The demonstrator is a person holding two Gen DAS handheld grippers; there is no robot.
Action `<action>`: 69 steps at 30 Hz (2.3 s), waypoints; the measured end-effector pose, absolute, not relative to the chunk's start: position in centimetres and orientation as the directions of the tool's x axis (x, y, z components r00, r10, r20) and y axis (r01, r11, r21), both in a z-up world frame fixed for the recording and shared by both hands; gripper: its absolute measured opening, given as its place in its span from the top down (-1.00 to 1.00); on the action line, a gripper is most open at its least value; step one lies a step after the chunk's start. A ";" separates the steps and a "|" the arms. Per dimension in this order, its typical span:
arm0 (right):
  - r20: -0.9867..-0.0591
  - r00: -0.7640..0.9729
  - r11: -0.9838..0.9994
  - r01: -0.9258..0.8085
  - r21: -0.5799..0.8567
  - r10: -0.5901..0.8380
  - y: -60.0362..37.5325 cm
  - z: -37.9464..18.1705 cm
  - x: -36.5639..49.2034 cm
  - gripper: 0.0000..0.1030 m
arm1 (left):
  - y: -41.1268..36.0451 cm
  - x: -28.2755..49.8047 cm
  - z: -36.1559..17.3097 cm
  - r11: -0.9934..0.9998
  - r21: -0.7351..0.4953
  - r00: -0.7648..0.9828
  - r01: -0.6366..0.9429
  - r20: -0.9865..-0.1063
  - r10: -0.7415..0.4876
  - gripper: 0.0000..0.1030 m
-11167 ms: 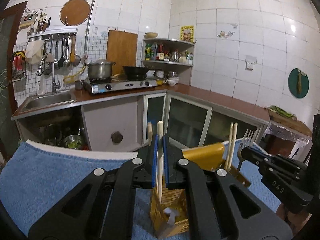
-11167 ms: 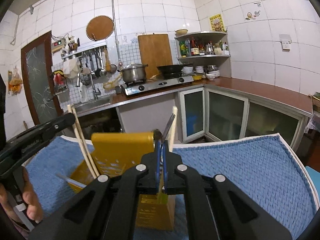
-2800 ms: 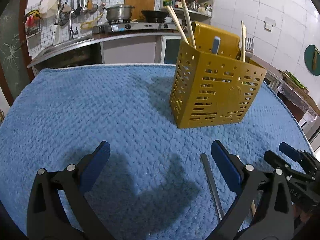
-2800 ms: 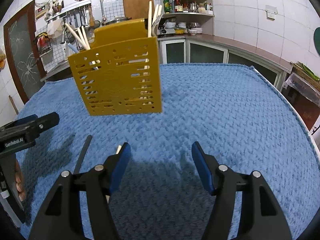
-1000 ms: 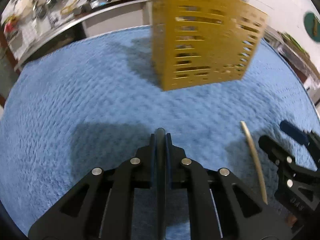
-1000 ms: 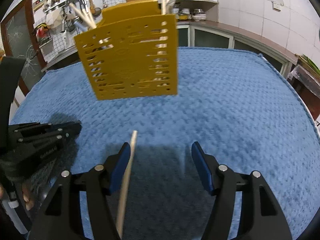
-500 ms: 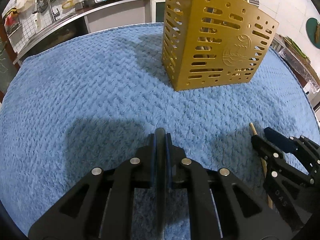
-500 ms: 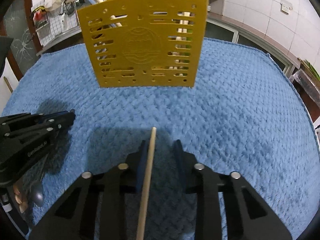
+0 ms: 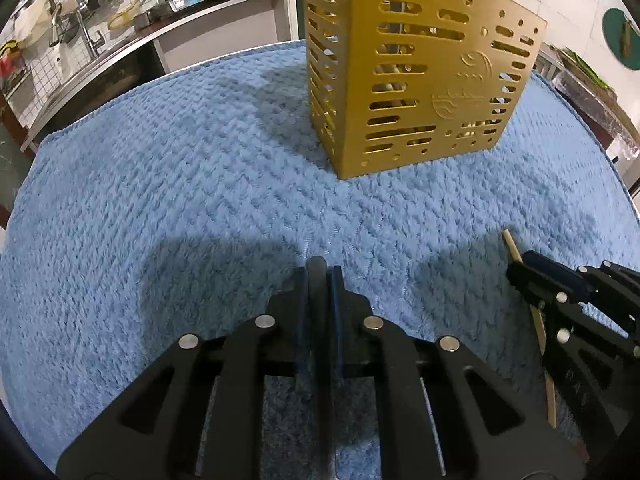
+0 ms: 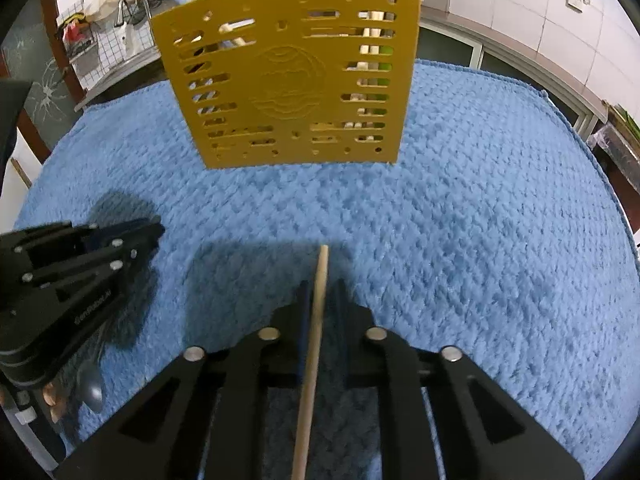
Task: Organize utensils
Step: 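Carry the metal utensil and chopstick up to the caddy and lower them inside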
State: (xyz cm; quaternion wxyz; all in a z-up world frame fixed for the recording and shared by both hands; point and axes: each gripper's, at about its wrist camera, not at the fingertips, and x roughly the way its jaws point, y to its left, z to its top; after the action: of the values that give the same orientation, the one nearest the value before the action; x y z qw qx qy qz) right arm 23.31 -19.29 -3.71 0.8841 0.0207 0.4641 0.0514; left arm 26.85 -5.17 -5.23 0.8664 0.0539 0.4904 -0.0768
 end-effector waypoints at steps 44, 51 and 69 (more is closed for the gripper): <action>-0.041 0.969 0.938 -0.223 0.266 0.242 -27.8 17.5 24.0 0.89 | -5.4 25.7 16.5 0.948 -0.188 0.942 0.256 -0.172 -0.288 0.85; 0.059 0.975 0.940 -0.221 0.258 0.213 -27.5 18.4 26.7 0.89 | -6.6 29.1 16.7 0.952 -0.162 0.959 0.259 -0.074 -0.273 0.85; 0.163 0.976 0.951 -0.180 0.250 0.142 -26.9 18.0 30.6 0.89 | -5.9 33.4 12.1 0.949 -0.189 0.959 0.251 -0.086 -0.271 0.85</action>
State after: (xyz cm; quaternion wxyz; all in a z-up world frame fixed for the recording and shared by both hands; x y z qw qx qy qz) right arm 30.61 -26.91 17.98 0.9852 0.1329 -0.0717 0.0815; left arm 33.39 -5.95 12.10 0.9857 -0.0886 0.0555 -0.1325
